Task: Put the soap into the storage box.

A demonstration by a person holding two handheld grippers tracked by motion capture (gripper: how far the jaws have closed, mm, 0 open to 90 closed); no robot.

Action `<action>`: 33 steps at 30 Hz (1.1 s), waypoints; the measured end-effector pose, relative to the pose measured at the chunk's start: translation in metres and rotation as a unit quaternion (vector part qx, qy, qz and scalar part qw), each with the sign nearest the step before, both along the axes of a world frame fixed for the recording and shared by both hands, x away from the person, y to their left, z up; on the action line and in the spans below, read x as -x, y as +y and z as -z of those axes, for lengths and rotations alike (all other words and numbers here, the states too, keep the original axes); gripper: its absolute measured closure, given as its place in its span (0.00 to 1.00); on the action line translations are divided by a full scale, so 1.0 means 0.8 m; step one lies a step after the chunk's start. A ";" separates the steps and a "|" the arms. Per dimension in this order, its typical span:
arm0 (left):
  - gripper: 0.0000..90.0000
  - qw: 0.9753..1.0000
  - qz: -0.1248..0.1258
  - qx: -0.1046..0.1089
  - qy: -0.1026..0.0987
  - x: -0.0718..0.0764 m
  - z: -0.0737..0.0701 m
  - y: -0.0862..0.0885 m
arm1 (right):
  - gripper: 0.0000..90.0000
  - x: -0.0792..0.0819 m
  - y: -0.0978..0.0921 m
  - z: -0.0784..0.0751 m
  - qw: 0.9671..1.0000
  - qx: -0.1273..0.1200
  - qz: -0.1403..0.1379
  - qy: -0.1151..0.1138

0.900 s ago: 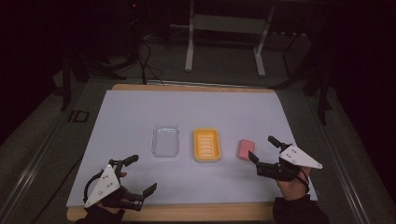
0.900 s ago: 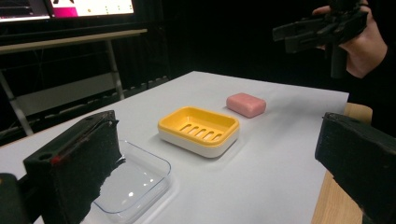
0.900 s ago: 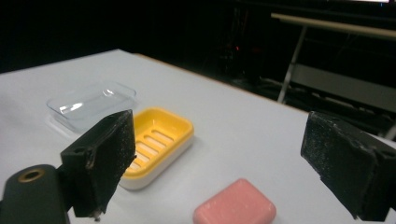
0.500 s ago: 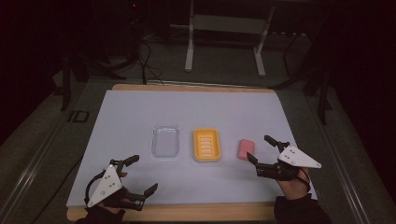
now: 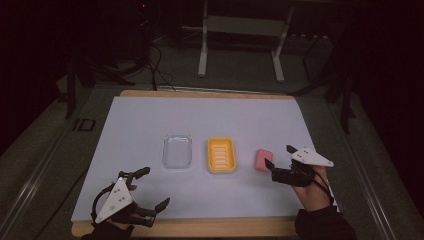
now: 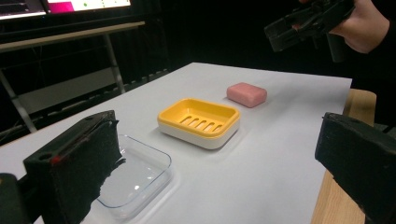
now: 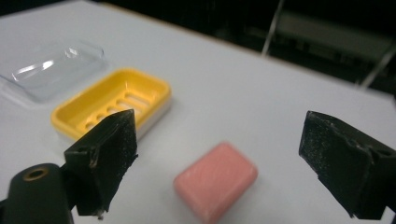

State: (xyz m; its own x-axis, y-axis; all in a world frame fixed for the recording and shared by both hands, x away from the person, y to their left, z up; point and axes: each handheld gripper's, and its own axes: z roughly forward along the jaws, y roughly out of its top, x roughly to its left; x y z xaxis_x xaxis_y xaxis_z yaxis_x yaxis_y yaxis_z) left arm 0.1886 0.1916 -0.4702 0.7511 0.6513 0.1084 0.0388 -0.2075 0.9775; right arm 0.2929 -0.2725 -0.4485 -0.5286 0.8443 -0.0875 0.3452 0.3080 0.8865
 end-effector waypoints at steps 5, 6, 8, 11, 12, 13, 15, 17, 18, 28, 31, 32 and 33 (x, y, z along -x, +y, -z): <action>0.01 1.000 0.002 -0.006 0.000 0.000 0.001 -0.001 | 0.13 -0.008 0.008 0.004 0.998 0.013 -0.007 0.068; 0.01 1.000 0.001 -0.007 -0.001 0.000 0.001 -0.002 | 0.15 -0.010 0.009 0.004 0.996 0.013 -0.003 0.090; 0.01 1.000 0.001 -0.007 -0.001 0.000 0.001 -0.002 | 0.15 -0.013 0.009 0.006 0.995 0.021 0.006 0.101; 0.01 1.000 0.000 -0.013 -0.002 0.000 0.001 -0.002 | 0.16 -0.019 0.005 0.007 0.991 0.024 0.038 0.127; 0.01 1.000 0.001 -0.014 -0.002 0.000 0.001 -0.002 | 0.16 -0.020 0.004 0.007 0.990 0.021 0.042 0.132; 0.01 1.000 0.001 -0.014 -0.002 0.000 0.001 -0.002 | 0.16 -0.020 0.004 0.007 0.990 0.021 0.042 0.132; 0.01 1.000 0.000 -0.016 0.000 0.000 0.001 -0.003 | 0.16 -0.020 0.002 0.007 0.990 0.026 0.047 0.133; 0.01 1.000 0.001 -0.017 -0.001 0.000 0.002 -0.004 | 0.16 -0.021 -0.002 0.004 0.989 0.031 0.062 0.131; 0.01 1.000 0.001 -0.017 -0.001 0.000 0.002 -0.004 | 0.16 -0.022 -0.003 0.004 0.987 0.023 0.065 0.147; 0.01 1.000 0.000 -0.022 -0.001 0.000 0.002 -0.005 | 0.21 -0.021 0.000 0.001 0.963 0.034 0.116 0.242; 0.01 1.000 0.001 -0.024 0.000 0.000 0.003 -0.005 | 0.21 -0.021 0.000 0.002 0.954 0.031 0.118 0.273; 0.01 1.000 0.002 -0.025 0.001 0.000 0.003 -0.005 | 0.21 -0.022 0.000 0.002 0.951 0.034 0.120 0.283; 0.01 1.000 0.002 -0.026 0.001 0.000 0.003 -0.006 | 0.21 -0.022 0.001 0.002 0.948 0.035 0.120 0.292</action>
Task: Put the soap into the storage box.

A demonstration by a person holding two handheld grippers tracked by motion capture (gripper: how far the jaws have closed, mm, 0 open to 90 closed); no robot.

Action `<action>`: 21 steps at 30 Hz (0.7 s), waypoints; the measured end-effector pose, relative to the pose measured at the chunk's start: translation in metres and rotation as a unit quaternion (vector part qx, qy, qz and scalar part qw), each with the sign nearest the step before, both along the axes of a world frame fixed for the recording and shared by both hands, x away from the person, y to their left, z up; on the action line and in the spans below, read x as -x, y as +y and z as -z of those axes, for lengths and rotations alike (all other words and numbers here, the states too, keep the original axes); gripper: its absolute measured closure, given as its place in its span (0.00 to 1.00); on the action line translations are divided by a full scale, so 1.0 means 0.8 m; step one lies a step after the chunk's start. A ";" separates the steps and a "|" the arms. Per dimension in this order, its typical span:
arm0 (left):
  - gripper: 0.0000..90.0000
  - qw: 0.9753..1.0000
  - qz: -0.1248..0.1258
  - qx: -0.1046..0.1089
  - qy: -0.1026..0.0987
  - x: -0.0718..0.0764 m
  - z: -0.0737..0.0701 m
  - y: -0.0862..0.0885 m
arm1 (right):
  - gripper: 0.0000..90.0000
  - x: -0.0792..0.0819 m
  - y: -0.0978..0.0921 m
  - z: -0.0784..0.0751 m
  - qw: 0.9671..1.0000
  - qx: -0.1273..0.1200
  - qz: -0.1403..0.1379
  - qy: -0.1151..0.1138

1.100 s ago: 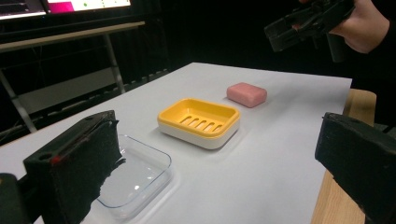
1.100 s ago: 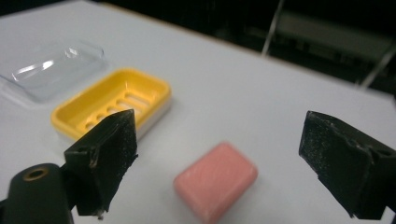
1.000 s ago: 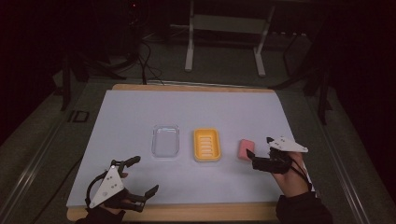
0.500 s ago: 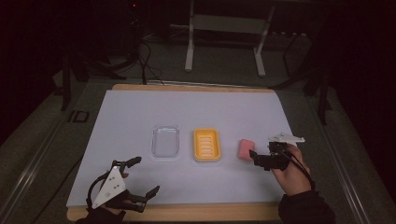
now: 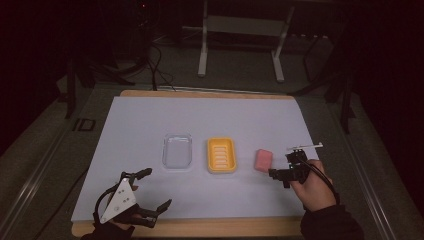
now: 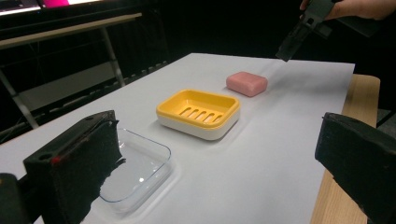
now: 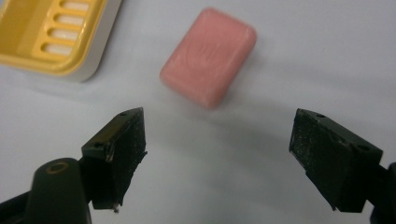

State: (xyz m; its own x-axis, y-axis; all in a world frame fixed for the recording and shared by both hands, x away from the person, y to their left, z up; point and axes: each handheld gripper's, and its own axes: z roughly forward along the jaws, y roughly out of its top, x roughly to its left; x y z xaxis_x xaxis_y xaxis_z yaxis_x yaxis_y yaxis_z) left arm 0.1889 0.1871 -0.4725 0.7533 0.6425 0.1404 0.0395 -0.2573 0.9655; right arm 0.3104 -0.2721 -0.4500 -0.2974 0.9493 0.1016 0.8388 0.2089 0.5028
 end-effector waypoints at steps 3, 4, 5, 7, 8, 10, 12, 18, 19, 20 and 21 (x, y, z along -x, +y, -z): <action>0.01 1.000 0.000 -0.002 0.000 0.000 0.000 0.000 | 0.20 -0.001 0.001 0.002 0.999 -0.001 0.004 0.036; 0.01 1.000 -0.001 -0.004 -0.001 0.000 0.000 -0.001 | 0.19 -0.002 0.001 0.002 0.999 0.001 0.005 0.048; 0.01 1.000 -0.001 -0.007 -0.002 0.000 0.001 -0.001 | 0.19 -0.002 0.002 0.004 0.998 0.002 0.006 0.062; 0.01 1.000 -0.002 -0.012 -0.005 0.001 0.001 -0.002 | 0.19 -0.002 0.003 0.006 0.996 0.004 0.012 0.088; 0.01 1.000 -0.001 -0.013 -0.006 0.001 0.001 -0.002 | 0.19 -0.002 0.005 0.007 0.995 0.006 0.016 0.102; 0.01 1.000 -0.001 -0.011 -0.007 0.001 0.001 -0.003 | 0.19 -0.002 0.006 0.009 0.992 0.010 0.025 0.123; 0.01 1.000 -0.002 -0.011 -0.006 0.001 0.000 -0.002 | 0.19 -0.002 0.008 0.012 0.989 0.011 0.033 0.147; 0.01 1.000 -0.002 -0.010 -0.006 0.001 0.000 -0.002 | 0.20 0.000 0.014 0.017 0.981 0.019 0.037 0.188; 0.01 1.000 -0.002 -0.011 -0.006 0.001 0.000 -0.002 | 0.20 0.000 0.015 0.017 0.980 0.022 0.037 0.192; 0.01 1.000 -0.002 -0.011 -0.006 0.001 0.000 -0.002 | 0.20 0.000 0.016 0.018 0.979 0.023 0.036 0.199; 0.01 1.000 -0.002 -0.011 -0.006 0.001 0.000 -0.002 | 0.19 0.000 0.018 0.019 0.978 0.025 0.037 0.205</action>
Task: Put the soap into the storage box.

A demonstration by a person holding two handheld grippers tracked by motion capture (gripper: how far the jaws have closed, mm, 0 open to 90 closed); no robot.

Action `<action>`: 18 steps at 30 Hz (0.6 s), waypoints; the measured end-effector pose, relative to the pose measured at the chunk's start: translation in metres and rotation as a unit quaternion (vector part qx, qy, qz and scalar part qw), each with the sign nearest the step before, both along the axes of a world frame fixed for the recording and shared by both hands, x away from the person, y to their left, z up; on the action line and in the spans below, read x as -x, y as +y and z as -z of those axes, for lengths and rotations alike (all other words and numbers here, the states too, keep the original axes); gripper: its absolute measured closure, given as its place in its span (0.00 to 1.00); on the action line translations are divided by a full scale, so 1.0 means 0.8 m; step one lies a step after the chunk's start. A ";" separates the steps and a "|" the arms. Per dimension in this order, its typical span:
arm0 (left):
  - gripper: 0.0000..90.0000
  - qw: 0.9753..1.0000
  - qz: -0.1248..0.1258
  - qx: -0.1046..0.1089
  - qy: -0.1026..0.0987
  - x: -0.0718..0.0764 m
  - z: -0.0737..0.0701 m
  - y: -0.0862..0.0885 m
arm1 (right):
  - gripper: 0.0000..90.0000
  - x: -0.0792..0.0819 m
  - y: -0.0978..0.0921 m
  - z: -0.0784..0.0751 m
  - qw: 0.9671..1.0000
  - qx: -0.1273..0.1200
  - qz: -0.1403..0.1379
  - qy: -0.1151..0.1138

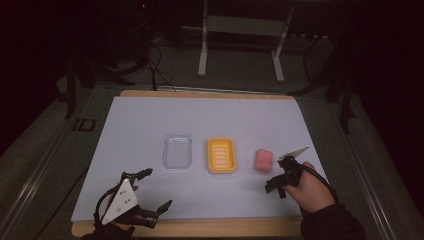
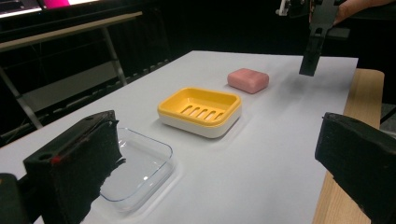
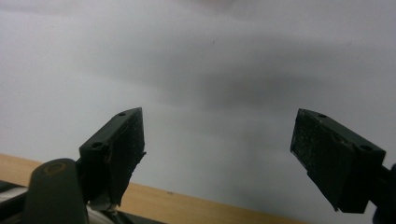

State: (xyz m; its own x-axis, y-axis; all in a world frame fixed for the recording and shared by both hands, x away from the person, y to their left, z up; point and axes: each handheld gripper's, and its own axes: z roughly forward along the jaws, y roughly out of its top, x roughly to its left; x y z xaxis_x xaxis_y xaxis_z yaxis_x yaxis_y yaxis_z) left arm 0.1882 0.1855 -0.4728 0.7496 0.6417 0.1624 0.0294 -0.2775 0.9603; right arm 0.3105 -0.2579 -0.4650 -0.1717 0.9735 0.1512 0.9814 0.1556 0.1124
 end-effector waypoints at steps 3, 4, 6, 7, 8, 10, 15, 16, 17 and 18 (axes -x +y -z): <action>0.01 1.000 -0.003 -0.005 -0.002 0.000 0.000 0.000 | 0.19 0.001 0.004 0.004 1.000 0.008 -0.008 0.022; 0.01 1.000 -0.003 -0.007 -0.001 0.000 0.000 -0.001 | 0.19 0.001 0.006 0.005 0.999 0.008 -0.008 0.031; 0.01 1.000 -0.001 -0.005 0.000 0.000 0.000 -0.001 | 0.20 0.001 0.008 0.006 0.999 0.004 -0.009 0.033; 0.01 1.000 -0.001 -0.004 0.000 0.000 0.000 -0.001 | 0.21 0.001 0.009 0.006 0.999 0.005 -0.007 0.037; 0.01 1.000 -0.001 -0.004 0.000 0.000 0.000 -0.001 | 0.22 0.001 0.011 0.007 0.999 0.009 -0.008 0.039; 0.01 1.000 -0.001 -0.004 0.000 0.000 0.000 0.000 | 0.23 0.001 0.014 0.008 0.999 0.015 -0.012 0.043; 0.01 1.000 0.000 -0.004 0.001 0.000 0.000 -0.001 | 0.22 0.000 0.025 0.006 0.998 0.011 -0.022 0.051; 0.01 1.000 0.000 -0.004 0.000 0.000 0.000 0.000 | 0.22 -0.001 0.027 0.005 0.998 0.010 -0.023 0.053; 0.01 1.000 0.000 -0.004 0.000 0.000 0.000 0.000 | 0.21 -0.002 0.029 0.005 0.998 0.008 -0.025 0.053; 0.01 1.000 0.000 -0.004 0.001 0.000 0.000 0.000 | 0.21 -0.003 0.031 0.004 0.998 0.005 -0.025 0.054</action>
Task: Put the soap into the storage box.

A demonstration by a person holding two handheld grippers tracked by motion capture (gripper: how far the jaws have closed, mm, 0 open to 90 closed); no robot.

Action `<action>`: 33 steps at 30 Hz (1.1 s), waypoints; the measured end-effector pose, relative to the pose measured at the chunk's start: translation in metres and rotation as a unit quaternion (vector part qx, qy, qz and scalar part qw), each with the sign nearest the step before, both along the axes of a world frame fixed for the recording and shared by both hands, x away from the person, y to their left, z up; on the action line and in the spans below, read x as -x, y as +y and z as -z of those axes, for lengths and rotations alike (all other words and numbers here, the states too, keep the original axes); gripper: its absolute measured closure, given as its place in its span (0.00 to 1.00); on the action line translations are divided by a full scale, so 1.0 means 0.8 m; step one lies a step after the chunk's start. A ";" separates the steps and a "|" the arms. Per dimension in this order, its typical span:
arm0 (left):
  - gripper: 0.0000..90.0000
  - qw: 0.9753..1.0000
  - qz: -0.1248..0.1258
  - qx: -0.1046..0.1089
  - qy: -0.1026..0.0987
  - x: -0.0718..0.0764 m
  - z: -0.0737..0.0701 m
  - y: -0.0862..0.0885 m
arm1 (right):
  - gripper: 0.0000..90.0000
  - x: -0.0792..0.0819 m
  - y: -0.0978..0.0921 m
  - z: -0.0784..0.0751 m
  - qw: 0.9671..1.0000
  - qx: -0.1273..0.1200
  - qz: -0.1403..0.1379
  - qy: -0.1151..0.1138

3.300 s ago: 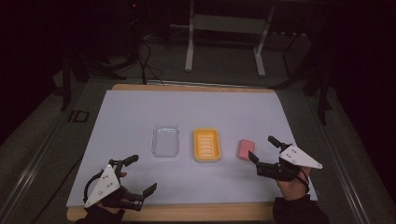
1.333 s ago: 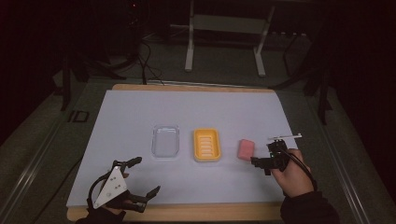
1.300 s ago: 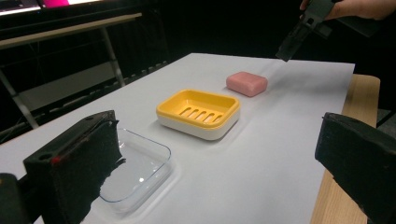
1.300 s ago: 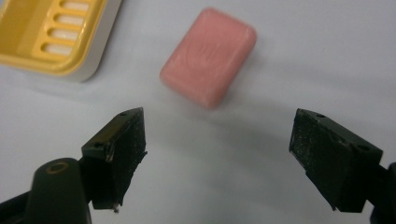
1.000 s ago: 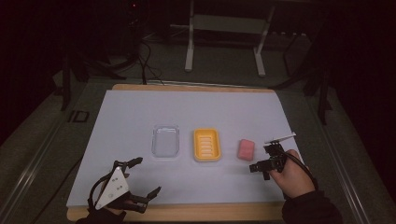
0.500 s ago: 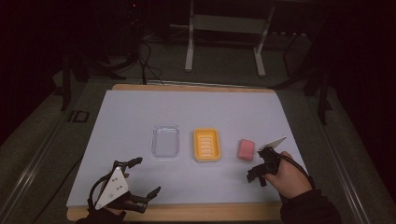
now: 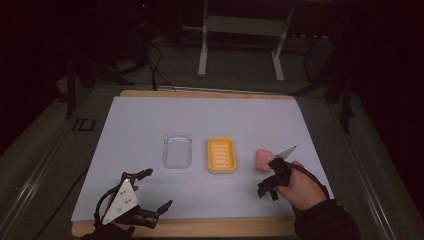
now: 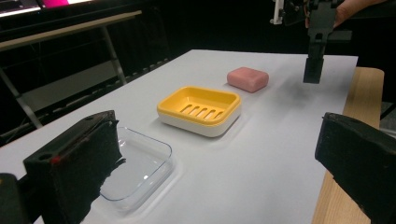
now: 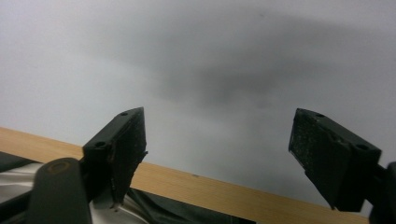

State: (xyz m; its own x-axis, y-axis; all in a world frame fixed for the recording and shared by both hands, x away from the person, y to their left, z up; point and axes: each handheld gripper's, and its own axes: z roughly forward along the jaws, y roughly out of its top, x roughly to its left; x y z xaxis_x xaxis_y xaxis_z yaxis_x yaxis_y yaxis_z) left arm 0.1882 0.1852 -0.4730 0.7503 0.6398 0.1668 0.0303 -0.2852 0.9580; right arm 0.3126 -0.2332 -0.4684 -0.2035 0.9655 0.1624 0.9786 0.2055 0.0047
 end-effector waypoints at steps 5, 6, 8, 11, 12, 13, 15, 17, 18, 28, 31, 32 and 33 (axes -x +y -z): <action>0.01 1.000 0.000 0.000 0.000 0.000 0.000 0.000 | 0.19 -0.010 0.007 -0.003 1.000 -0.001 0.003 0.001; 0.01 1.000 0.000 -0.001 0.000 0.000 0.000 0.000 | 0.20 -0.012 0.008 -0.003 1.000 0.003 0.005 -0.003; 0.01 1.000 0.001 -0.001 0.001 0.000 0.000 0.000 | 0.21 -0.016 0.010 -0.005 1.000 0.005 0.008 -0.005; 0.01 1.000 0.001 -0.003 0.001 0.000 0.000 -0.001 | 0.21 -0.024 0.013 -0.007 1.000 0.003 0.016 -0.013; 0.01 1.000 0.001 -0.003 0.001 0.000 0.000 -0.001 | 0.22 -0.026 0.015 -0.008 1.000 0.006 0.020 -0.015; 0.01 1.000 0.001 -0.005 0.001 0.000 0.001 -0.001 | 0.22 -0.029 0.016 -0.010 1.000 0.009 0.022 -0.016; 0.01 1.000 0.002 -0.006 0.002 0.000 0.001 -0.001 | 0.25 -0.035 0.018 -0.013 0.999 0.009 0.028 -0.020; 0.01 1.000 0.003 -0.006 0.002 0.000 0.001 -0.001 | 0.27 -0.040 0.021 -0.016 0.999 0.020 0.030 -0.029; 0.01 1.000 0.003 -0.006 0.002 0.000 0.001 -0.001 | 0.27 -0.043 0.022 -0.017 0.999 0.019 0.029 -0.032; 0.01 1.000 0.003 -0.006 0.001 0.000 0.001 -0.001 | 0.28 -0.070 0.027 -0.022 0.996 0.031 0.066 -0.054; 0.01 1.000 0.003 -0.006 0.001 0.000 0.001 -0.001 | 0.30 -0.080 0.026 -0.020 0.994 0.039 0.078 -0.061; 0.01 1.000 0.003 -0.007 0.002 0.000 0.001 -0.002 | 0.30 -0.084 0.026 -0.020 0.994 0.037 0.082 -0.065; 0.01 1.000 0.004 -0.007 0.002 0.000 0.001 -0.002 | 0.30 -0.087 0.026 -0.019 0.993 0.037 0.081 -0.072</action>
State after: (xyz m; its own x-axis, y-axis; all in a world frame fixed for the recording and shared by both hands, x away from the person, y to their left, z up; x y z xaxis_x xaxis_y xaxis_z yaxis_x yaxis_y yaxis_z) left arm 0.1879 0.1839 -0.4738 0.7558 0.6317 0.1727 0.0314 -0.2984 0.9539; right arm 0.3824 -0.2126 -0.4528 -0.0602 0.9957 0.0711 0.9892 0.0500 0.1376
